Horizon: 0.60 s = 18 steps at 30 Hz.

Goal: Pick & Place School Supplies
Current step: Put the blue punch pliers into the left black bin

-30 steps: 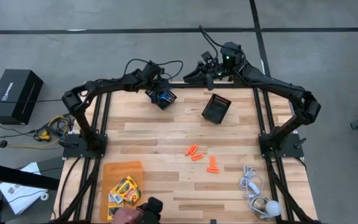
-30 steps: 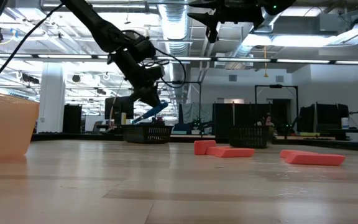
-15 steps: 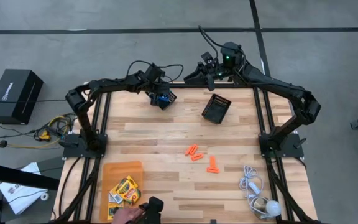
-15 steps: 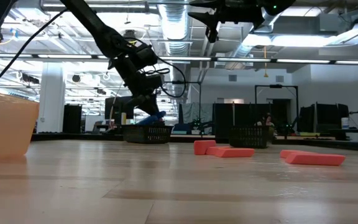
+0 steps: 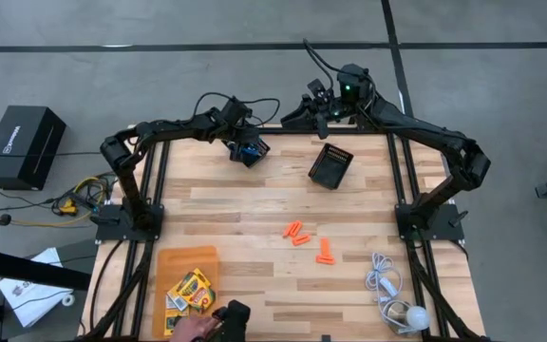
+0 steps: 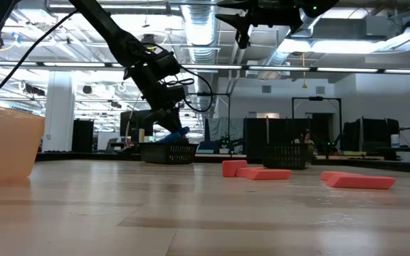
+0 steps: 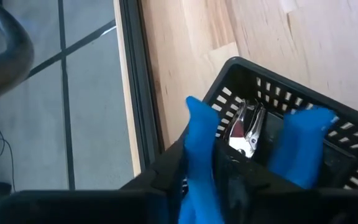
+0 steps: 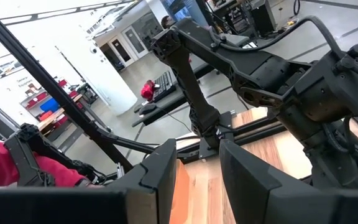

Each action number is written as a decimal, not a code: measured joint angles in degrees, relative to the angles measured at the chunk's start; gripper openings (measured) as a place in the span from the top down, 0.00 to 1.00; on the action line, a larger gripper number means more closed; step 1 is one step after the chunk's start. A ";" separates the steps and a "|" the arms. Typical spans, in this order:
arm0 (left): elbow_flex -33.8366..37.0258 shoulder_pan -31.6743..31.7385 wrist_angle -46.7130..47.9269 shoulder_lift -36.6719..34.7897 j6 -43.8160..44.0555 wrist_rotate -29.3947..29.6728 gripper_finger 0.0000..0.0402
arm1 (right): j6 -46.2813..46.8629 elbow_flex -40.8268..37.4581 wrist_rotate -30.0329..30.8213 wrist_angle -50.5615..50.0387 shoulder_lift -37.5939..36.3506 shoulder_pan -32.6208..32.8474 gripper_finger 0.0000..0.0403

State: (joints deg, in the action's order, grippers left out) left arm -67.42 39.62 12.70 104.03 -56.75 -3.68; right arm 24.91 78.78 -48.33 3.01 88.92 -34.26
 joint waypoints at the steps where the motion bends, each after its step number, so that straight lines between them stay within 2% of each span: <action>1: 0.00 0.00 -0.13 0.00 0.00 -0.02 0.78 | 0.00 0.00 -0.19 0.00 0.00 0.00 0.71; 9: 0.00 0.00 -0.29 0.00 0.15 2.66 0.63 | 0.02 0.00 -1.31 0.02 0.00 0.00 0.71; 18: 0.00 0.00 -0.15 -0.31 1.67 4.87 0.60 | 0.04 0.00 -1.54 0.02 0.00 0.00 0.71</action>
State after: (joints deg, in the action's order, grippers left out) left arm -67.42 39.62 12.55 103.72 -55.08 1.19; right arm 24.95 78.78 -49.88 3.03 88.92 -34.26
